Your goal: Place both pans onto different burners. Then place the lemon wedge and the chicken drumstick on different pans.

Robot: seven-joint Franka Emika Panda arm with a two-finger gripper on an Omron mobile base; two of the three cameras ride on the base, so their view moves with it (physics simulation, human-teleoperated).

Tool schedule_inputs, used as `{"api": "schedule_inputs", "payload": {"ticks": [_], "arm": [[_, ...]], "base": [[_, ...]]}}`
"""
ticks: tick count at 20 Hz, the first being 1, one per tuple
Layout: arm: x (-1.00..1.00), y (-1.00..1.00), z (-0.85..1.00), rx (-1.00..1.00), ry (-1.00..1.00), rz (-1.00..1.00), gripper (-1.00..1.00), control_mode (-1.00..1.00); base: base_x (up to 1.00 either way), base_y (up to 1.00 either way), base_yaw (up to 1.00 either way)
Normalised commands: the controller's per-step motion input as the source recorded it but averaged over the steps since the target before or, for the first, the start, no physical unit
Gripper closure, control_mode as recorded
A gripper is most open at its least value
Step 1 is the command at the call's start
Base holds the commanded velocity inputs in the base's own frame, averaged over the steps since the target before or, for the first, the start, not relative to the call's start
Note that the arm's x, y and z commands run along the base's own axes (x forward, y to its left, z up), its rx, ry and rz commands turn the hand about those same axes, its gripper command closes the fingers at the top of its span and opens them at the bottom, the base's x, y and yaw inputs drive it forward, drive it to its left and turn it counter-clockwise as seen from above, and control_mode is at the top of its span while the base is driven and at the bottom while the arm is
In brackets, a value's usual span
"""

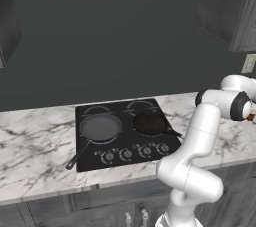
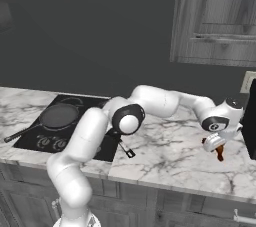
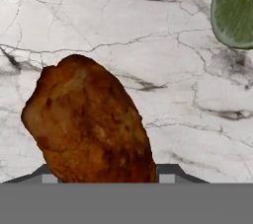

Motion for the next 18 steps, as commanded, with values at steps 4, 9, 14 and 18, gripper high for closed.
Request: {"api": "schedule_inputs", "payload": {"ticks": [4,9,14,18], "arm": [[-0.27,0.37,0.04,-0.05,0.0,0.0,1.0,-1.0],[-0.4,0.44,0.0,-0.04,0.0,0.0,1.0,-1.0],[-0.43,0.53,0.04,-0.05,0.0,0.0,1.0,-1.0],[-0.28,0.53,0.2,-0.02,0.0,0.0,1.0,-1.0]], "base": [[0.0,0.0,0.0],[0.0,0.0,0.0],[0.0,0.0,0.0],[0.0,0.0,0.0]]}}
